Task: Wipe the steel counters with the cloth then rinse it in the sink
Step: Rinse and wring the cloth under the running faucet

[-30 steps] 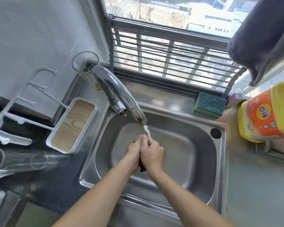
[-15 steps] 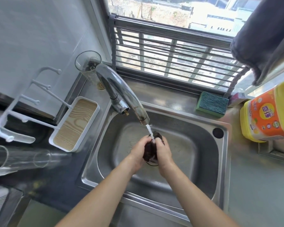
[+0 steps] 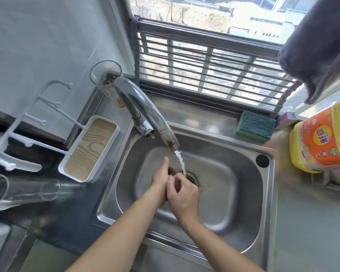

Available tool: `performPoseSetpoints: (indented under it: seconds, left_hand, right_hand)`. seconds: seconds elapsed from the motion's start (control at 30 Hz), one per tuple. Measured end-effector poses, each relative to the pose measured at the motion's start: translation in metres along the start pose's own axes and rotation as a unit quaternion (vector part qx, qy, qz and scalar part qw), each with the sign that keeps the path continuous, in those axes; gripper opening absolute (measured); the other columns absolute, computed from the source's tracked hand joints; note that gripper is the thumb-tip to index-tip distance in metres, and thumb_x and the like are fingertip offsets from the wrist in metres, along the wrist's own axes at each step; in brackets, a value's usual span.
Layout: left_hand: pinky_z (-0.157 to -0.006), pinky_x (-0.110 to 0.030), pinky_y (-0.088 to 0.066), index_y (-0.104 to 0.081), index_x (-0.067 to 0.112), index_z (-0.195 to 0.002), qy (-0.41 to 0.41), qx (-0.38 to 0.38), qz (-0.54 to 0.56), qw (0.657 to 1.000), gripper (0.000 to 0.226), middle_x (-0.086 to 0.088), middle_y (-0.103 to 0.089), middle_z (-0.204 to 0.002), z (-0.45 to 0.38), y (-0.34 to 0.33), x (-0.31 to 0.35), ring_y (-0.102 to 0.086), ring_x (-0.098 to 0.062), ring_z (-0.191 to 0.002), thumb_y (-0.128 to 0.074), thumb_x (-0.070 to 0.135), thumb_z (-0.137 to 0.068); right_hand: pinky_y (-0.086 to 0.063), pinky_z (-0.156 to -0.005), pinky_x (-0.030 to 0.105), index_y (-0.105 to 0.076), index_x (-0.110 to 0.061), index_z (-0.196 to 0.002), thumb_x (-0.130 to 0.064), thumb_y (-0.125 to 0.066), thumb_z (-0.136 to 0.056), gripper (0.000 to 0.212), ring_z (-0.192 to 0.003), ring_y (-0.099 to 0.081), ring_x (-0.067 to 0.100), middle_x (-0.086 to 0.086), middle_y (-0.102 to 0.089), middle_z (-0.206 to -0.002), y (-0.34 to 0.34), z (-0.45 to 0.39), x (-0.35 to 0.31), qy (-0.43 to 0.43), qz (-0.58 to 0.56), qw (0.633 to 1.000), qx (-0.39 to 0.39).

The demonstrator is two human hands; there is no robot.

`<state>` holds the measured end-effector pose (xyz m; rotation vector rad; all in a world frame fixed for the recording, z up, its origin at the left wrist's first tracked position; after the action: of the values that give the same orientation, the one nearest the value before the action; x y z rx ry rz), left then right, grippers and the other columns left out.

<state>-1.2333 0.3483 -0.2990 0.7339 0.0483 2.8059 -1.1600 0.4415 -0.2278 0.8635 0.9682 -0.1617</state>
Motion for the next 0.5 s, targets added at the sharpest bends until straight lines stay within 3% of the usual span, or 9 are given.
performPoseSetpoints:
  seconds: [0.1,0.17,0.27,0.37,0.5]
  left_hand:
    - [-0.045,-0.018,-0.045,-0.067,0.014,-0.077,-0.008,-0.068,-0.026,0.997,0.029,-0.003,-0.068,-0.066,0.019,-0.025,-0.008,-0.061,-0.012,-0.049,-0.06,0.032,-0.098]
    - [-0.041,-0.015,-0.041,-0.064,0.015,-0.074,-0.021,-0.083,-0.028,0.996,0.026,0.001,-0.063,-0.057,0.021,-0.034,-0.01,-0.057,-0.011,-0.042,-0.061,0.029,-0.097]
    - [-0.054,-0.024,-0.048,-0.07,0.015,-0.086,-0.033,-0.056,0.008,0.998,0.02,-0.006,-0.066,-0.074,0.006,-0.025,0.008,-0.061,-0.021,-0.063,-0.069,0.034,-0.092]
    - [-0.062,-0.03,-0.051,-0.068,0.013,-0.078,-0.016,-0.013,0.037,0.999,0.029,-0.007,-0.067,-0.072,-0.005,-0.004,0.015,-0.063,-0.022,-0.065,-0.075,0.039,-0.088]
    - [-0.047,-0.022,-0.046,-0.065,0.013,-0.076,-0.002,-0.064,-0.022,0.998,0.026,-0.003,-0.062,-0.057,0.012,-0.025,-0.004,-0.057,-0.019,-0.049,-0.062,0.029,-0.096]
  right_hand:
    - [-0.045,-0.074,0.04,-0.066,-0.015,-0.075,-0.042,-0.045,-0.094,0.039,-0.09,-0.065,0.04,0.018,-0.074,-0.09,0.014,-0.032,0.028,-0.191,-0.034,0.978,0.072]
    - [-0.046,-0.081,0.04,-0.07,-0.011,-0.087,-0.037,-0.044,-0.098,0.038,-0.101,-0.064,0.042,0.022,-0.073,-0.105,0.02,-0.048,0.042,-0.277,-0.049,0.957,0.073]
    - [-0.038,-0.072,0.037,-0.069,-0.01,-0.09,-0.035,-0.05,-0.097,0.032,-0.097,-0.065,0.04,0.02,-0.074,-0.101,0.008,-0.039,0.018,-0.211,-0.026,0.976,0.04]
    - [-0.029,-0.066,0.034,-0.069,-0.009,-0.086,-0.03,-0.053,-0.097,0.028,-0.089,-0.066,0.04,0.018,-0.074,-0.089,-0.004,-0.013,-0.008,-0.099,0.004,0.995,0.013]
    - [-0.041,-0.076,0.036,-0.073,-0.009,-0.095,-0.034,-0.048,-0.098,0.035,-0.104,-0.064,0.043,0.024,-0.072,-0.108,0.001,-0.06,0.028,-0.215,0.023,0.976,-0.019]
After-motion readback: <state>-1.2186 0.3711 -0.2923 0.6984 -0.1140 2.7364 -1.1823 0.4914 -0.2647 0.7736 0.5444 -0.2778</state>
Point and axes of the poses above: each hand's wrist, its own z-axis away from the middle knuckle, its own y-axis out of the back of the hand, x = y × z, the point moved 9 cm from there along -z, towards the middle knuckle
